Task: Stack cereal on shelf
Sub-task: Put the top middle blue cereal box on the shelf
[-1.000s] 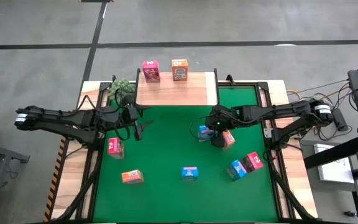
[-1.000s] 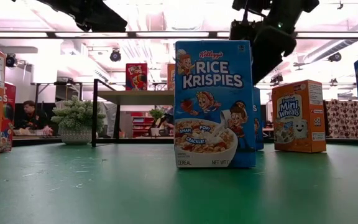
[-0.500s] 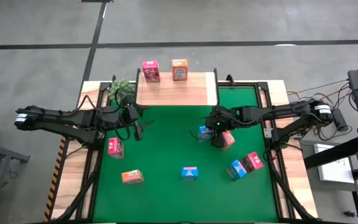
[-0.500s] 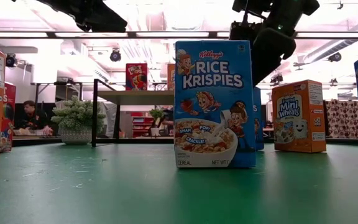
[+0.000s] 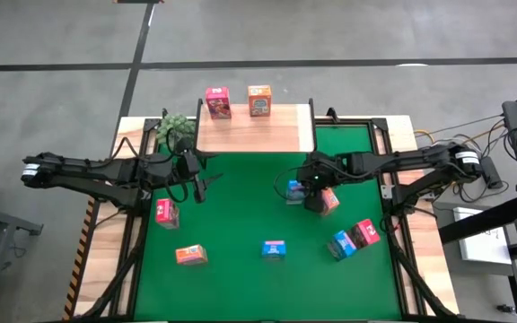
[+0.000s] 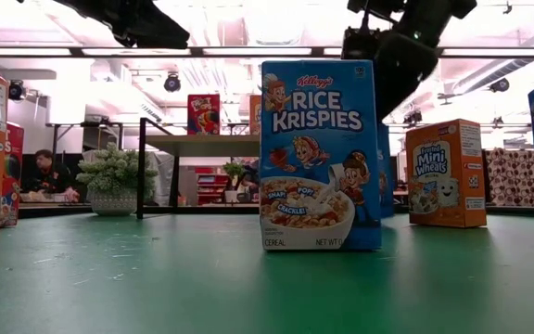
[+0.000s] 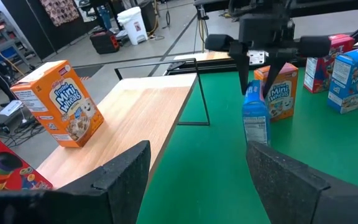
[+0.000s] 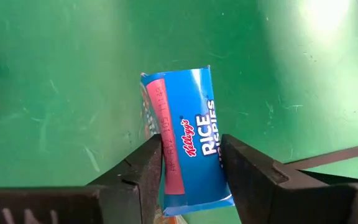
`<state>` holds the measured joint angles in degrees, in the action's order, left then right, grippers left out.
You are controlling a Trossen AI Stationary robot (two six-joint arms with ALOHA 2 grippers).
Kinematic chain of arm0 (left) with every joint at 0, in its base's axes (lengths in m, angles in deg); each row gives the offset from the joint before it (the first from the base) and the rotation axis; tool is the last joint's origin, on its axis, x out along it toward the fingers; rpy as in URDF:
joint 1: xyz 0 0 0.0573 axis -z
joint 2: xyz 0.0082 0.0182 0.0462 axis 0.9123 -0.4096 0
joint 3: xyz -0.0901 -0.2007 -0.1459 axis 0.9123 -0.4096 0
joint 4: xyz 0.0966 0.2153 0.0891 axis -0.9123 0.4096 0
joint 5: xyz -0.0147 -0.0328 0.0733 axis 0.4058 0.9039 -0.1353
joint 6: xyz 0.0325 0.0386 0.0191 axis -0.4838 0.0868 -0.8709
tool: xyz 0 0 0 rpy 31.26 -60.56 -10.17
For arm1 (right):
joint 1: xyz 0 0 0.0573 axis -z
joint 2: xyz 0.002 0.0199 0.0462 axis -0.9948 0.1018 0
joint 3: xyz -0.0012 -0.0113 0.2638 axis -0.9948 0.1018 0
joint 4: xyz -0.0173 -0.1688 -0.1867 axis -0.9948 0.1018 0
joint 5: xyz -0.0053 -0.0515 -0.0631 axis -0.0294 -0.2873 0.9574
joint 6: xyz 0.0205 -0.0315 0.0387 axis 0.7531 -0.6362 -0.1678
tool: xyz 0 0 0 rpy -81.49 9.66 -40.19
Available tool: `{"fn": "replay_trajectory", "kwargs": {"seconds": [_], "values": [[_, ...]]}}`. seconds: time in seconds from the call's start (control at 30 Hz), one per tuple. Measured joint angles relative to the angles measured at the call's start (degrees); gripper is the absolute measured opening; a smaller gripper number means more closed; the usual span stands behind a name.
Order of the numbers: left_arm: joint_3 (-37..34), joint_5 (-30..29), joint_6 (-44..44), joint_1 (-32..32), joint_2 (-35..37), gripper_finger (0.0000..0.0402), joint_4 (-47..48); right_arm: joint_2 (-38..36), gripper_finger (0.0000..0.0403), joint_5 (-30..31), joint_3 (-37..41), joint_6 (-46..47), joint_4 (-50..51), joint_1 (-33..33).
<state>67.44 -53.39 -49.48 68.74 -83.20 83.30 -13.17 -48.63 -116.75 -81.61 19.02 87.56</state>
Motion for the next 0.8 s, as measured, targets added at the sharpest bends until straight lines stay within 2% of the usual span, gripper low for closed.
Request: {"fn": "replay_trajectory", "kwargs": {"seconds": [0.4, 0.6, 0.8], "values": [[-0.02, -0.01, -0.28, -0.01, 0.00, 0.0249, 0.02, -0.01, 0.0143, -0.30, -17.60, -2.13, 8.50, 1.42], [-0.02, -0.01, -0.86, -0.02, 0.00, 0.0249, 0.01, -0.01, 0.0143, -0.32, -26.02, -7.13, 11.45, 5.55], [-0.02, -0.02, -0.90, 0.00, 0.00, 0.0249, -0.02, 1.38, 0.0143, -0.26, -31.23, -13.09, 11.89, 11.56]]}}
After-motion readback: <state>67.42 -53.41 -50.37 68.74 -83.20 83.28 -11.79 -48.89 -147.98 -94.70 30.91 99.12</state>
